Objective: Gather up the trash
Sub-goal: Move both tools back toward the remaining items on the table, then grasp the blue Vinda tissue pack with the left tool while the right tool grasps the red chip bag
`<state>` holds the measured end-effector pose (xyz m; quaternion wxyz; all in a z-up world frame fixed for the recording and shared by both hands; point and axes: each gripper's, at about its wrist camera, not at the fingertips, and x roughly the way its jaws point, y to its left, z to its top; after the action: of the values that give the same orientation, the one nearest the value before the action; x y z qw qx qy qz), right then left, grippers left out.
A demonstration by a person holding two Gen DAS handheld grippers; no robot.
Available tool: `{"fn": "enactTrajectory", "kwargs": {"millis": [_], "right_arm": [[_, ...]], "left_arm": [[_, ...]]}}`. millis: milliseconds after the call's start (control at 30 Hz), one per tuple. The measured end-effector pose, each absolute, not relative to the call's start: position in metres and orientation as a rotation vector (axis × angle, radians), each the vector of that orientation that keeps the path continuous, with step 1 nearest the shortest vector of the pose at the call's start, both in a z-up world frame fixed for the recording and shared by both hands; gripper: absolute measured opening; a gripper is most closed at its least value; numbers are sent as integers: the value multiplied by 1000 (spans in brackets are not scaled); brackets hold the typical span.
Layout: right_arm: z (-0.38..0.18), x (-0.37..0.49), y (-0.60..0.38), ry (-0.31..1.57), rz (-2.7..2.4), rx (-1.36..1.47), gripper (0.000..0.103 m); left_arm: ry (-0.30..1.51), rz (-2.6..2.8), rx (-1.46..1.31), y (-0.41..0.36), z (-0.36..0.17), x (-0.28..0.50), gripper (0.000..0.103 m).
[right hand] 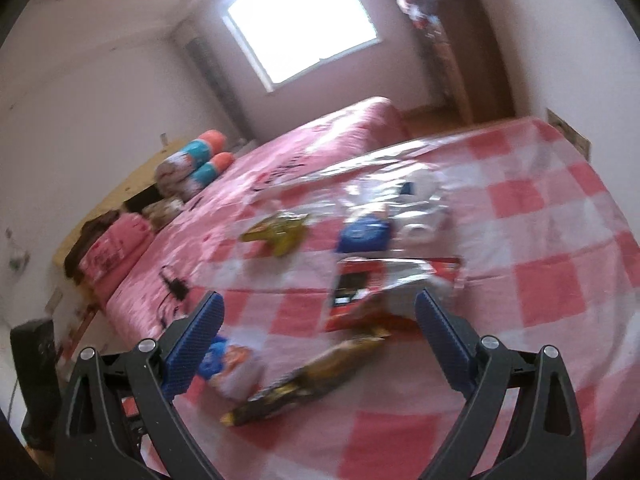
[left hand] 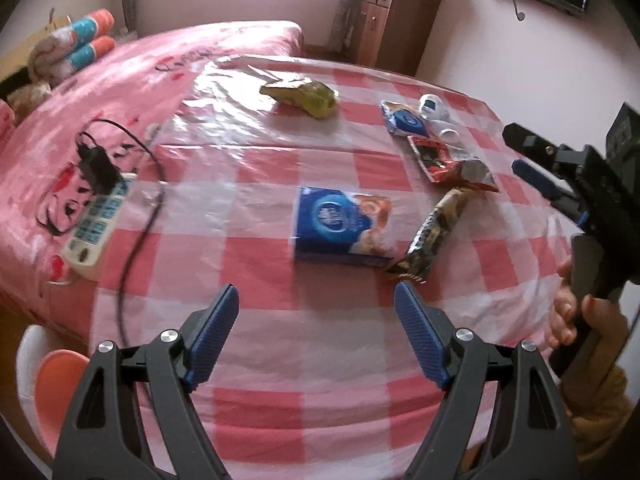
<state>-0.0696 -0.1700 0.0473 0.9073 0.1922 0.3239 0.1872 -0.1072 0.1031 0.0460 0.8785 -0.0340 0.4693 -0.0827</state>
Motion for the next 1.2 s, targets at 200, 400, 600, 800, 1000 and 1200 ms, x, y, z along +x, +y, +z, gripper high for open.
{"fn": "enactTrajectory", "kwargs": {"millis": [200,400,600,800,1000,1200], "right_arm": [[29,-49,-201,724,317,450,95],[21,-36,-210,760,310,457,95],[12,-26,-204,817,336,449,95],[7,-25,-194,861,373,437,95],[6,-25,-188,881,408,451,95],[8,-31,-172,911,469,424,95]], "left_arm": [[1031,-254,-176,89,39,-96,81],[1059,-263,-271,85,33,-76,81],[1057,-233,-281,80,29,-53,81],[1042,-204,-285,79,29,-25,81],[1041,-167,-221,68,24,-5,81],[1045,-103,-133,58,17,-5,78]]}}
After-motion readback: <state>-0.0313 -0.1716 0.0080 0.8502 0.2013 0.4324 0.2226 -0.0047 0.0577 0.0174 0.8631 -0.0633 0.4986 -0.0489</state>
